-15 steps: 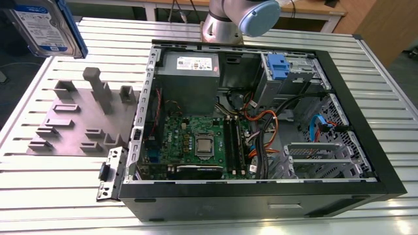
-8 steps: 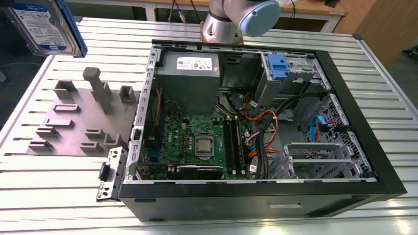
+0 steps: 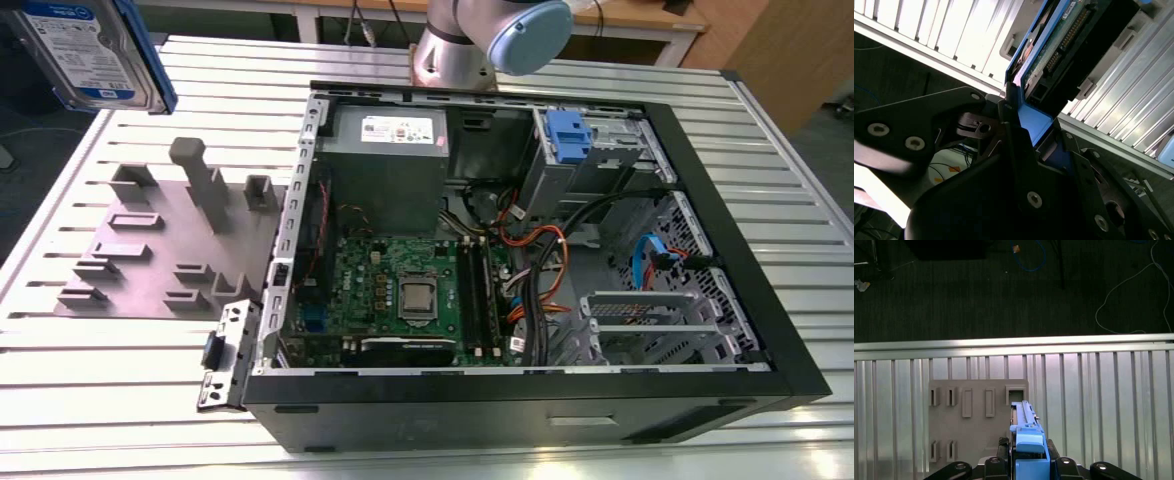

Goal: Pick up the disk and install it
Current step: 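Pick up the disk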

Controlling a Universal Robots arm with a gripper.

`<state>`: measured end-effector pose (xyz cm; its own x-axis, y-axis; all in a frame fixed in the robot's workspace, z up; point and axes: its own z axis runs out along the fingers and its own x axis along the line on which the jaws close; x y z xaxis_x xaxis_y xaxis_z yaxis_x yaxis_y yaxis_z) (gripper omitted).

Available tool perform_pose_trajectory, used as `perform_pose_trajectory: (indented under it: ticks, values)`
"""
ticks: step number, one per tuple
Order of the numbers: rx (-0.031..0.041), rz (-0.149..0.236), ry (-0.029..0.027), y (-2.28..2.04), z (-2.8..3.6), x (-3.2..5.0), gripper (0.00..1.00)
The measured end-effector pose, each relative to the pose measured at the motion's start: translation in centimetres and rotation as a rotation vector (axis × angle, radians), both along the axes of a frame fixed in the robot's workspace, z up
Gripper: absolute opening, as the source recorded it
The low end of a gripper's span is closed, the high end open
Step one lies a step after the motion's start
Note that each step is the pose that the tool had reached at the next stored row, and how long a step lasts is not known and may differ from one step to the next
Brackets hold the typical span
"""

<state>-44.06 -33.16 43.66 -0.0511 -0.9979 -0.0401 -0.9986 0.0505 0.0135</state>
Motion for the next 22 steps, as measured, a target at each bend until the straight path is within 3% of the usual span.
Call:
perform_pose_trajectory:
  ticks: [22]
  values:
    - [0.0,0.0,-0.0001,0.0,0.77,0.0,0.36]
